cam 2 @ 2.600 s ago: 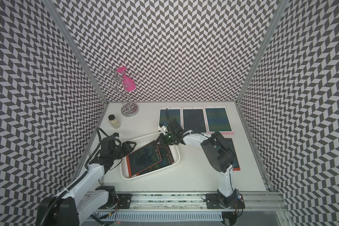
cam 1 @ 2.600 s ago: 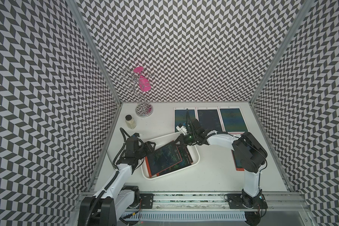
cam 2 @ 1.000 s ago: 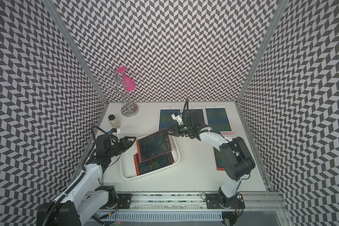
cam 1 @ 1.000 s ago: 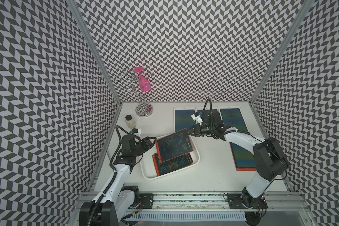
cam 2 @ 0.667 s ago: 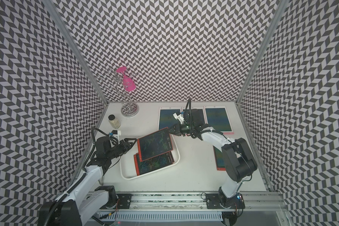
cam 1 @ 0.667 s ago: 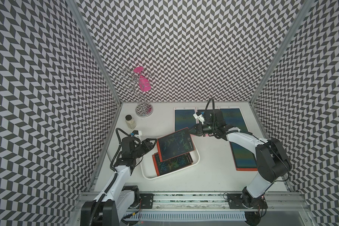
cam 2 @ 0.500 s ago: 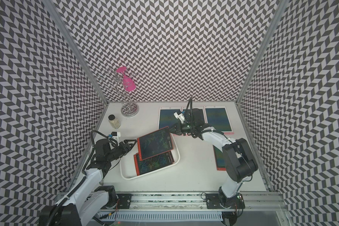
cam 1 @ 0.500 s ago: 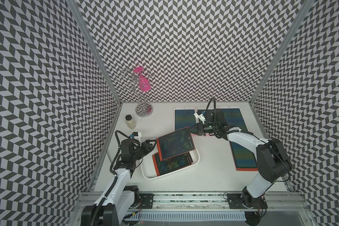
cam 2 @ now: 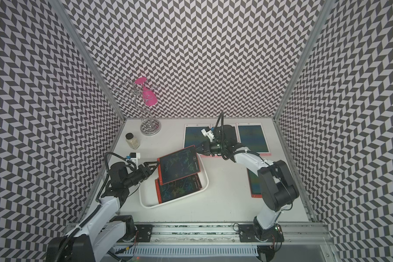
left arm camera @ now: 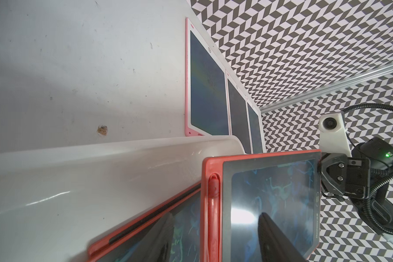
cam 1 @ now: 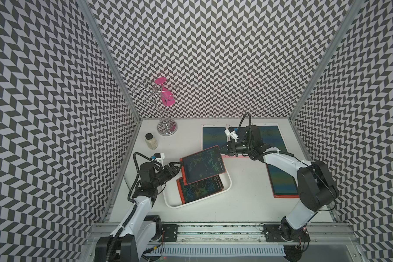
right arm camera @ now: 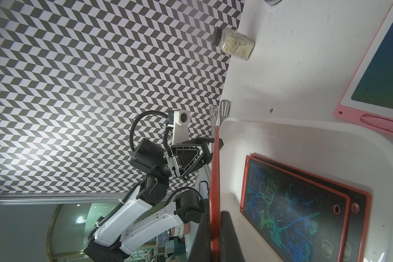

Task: Take out the writing tablet from the storage box
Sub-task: Place the writing tablet at the center of the board.

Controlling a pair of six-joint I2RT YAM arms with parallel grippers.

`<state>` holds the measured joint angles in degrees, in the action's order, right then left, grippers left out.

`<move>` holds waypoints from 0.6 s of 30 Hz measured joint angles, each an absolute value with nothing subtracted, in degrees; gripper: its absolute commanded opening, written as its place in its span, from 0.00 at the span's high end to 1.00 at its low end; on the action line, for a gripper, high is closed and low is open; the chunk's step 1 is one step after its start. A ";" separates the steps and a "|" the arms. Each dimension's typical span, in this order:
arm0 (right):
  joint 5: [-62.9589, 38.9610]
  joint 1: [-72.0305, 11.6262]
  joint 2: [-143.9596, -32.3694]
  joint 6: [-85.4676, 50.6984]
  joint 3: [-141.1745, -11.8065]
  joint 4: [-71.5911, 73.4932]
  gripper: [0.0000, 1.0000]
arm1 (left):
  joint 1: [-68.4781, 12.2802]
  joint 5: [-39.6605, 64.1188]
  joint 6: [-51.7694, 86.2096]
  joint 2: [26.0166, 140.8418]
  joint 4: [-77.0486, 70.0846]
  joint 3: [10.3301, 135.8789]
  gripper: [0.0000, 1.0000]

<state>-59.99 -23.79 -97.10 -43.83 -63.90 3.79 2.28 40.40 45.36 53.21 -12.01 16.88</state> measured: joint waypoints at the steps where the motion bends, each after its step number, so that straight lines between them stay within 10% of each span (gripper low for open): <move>1: -60.07 -23.79 -97.10 -44.10 -63.90 4.01 1.00 | 2.28 40.60 45.56 53.43 -12.43 16.78 0.39; 18: -62.39 -23.79 -99.04 -50.52 -64.34 11.90 1.00 | 1.32 44.31 48.14 53.98 -19.22 16.51 0.37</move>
<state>-62.39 -23.79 -99.04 -50.52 -64.34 11.90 1.32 44.31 48.14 53.98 -19.22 16.51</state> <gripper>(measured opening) 0.067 0.629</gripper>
